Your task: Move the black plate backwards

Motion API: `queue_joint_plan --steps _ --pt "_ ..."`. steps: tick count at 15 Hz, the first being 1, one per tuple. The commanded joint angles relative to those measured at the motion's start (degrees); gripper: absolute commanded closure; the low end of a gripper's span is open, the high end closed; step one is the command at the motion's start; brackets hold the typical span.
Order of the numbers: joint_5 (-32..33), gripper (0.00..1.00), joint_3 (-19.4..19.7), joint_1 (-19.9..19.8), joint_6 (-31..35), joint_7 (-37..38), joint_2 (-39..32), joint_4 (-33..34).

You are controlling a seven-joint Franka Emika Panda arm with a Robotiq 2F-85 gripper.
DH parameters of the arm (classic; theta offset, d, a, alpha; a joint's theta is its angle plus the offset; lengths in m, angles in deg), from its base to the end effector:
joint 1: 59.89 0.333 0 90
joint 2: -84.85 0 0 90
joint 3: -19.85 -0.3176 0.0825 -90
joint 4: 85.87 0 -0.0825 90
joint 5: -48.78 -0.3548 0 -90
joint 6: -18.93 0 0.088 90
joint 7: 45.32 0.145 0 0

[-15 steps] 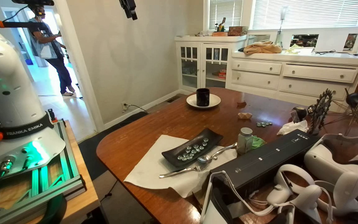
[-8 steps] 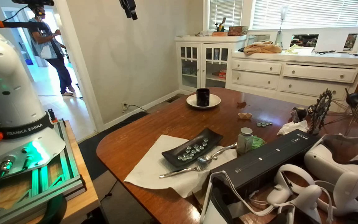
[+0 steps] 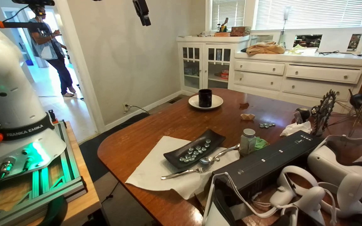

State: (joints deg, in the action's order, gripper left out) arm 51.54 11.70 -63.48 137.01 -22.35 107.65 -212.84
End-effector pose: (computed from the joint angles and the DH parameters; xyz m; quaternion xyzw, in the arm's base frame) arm 0.4367 0.0367 0.5297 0.9799 -0.1522 0.1273 0.0207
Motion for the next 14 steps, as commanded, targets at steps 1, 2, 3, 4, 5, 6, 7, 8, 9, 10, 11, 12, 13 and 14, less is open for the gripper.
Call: queue_joint_plan --steps 1,2,3,4,5,6,7,8,9,10,11,12,13,14 --pt "7.86 0.0 -0.13 -3.21 -1.0 5.54 -5.81 1.99" --pt "10.32 0.0 0.01 -4.03 -1.23 7.1 -7.46 2.51" --pt "12.49 0.0 0.33 -4.59 -1.73 8.44 -9.34 3.32" --pt "15.04 0.0 0.5 -5.09 -2.29 10.21 -10.94 4.09" --pt "17.81 0.0 0.88 -5.56 -2.31 12.12 -13.05 4.88" --pt "19.62 0.0 1.5 -5.57 -2.94 13.55 -14.8 5.72" --pt "22.35 0.0 2.1 -5.69 -3.21 15.64 -16.82 6.58" --pt "23.95 0.0 2.96 -5.4 -4.02 16.95 -18.51 7.34" --pt "25.56 0.0 3.95 -5.1 -4.17 18.45 -20.71 8.16" --pt "27.11 0.0 4.93 -4.83 -4.07 20.1 -22.59 8.84" --pt "27.41 0.0 6.13 -4.57 -3.05 21.72 -24.65 9.2" --pt "27.28 0.0 7.21 -4.33 -2.47 22.79 -26.25 9.83" --pt "26.38 0.0 8.38 -4.17 -1.13 23.98 -28.55 10.68" --pt "25.26 0.0 9.4 -3.93 -1.44 25.45 -30.33 11.74"
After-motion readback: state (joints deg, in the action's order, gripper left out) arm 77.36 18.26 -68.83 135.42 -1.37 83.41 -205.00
